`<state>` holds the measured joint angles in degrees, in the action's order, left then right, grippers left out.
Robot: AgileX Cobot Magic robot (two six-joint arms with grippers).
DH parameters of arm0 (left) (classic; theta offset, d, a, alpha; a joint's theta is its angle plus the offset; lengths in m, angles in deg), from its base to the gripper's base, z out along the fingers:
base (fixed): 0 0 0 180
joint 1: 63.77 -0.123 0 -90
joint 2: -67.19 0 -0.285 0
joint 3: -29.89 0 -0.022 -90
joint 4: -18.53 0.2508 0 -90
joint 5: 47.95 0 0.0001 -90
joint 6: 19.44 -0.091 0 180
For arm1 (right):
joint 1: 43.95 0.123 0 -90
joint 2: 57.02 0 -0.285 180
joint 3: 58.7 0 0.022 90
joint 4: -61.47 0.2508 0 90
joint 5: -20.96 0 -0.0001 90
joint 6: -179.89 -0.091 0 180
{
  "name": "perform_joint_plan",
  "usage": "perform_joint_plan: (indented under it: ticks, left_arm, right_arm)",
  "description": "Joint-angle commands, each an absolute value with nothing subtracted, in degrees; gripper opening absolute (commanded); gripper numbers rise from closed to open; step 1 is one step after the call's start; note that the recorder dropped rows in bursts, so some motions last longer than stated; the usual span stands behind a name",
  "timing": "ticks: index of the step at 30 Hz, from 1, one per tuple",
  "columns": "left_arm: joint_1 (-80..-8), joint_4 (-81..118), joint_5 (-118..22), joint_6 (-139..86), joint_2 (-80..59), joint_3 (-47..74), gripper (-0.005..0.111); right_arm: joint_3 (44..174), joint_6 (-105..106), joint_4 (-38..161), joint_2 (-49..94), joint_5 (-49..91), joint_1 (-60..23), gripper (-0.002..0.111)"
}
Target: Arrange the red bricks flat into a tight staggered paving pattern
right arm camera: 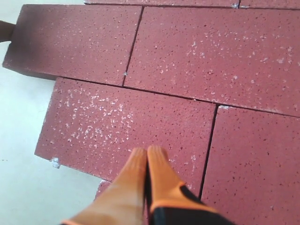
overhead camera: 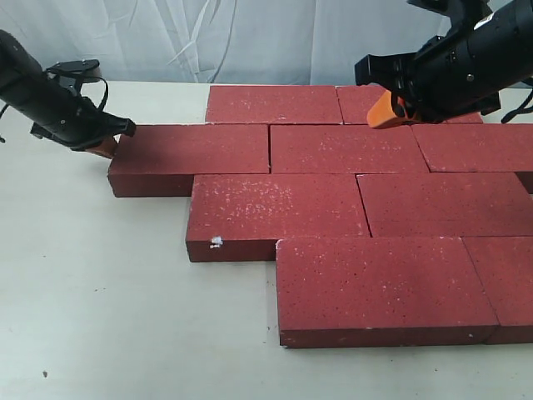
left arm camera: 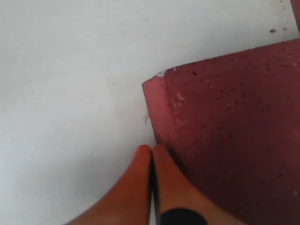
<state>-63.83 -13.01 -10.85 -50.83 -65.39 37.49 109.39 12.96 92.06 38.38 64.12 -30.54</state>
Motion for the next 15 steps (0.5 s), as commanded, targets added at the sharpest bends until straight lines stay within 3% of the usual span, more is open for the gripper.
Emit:
perform_joint_plan:
  ticks: [1, 8, 15]
  left_arm:
    - [-66.7, -13.6, -8.6, -49.7, -65.3, 37.5, 0.0]
    - [-71.5, -13.0, -0.2, -43.6, -62.2, 37.5, 0.0]
    - [-71.7, -6.3, 4.5, -35.6, -56.1, 37.5, 0.0]
  right_arm:
    - [109.2, 13.3, 91.9, 37.9, 63.6, -30.5, -0.001]
    - [109.2, 13.3, 91.9, 37.9, 64.2, -30.5, -0.001]
    - [109.2, 13.3, 92.0, 37.9, 65.4, -30.5, -0.001]
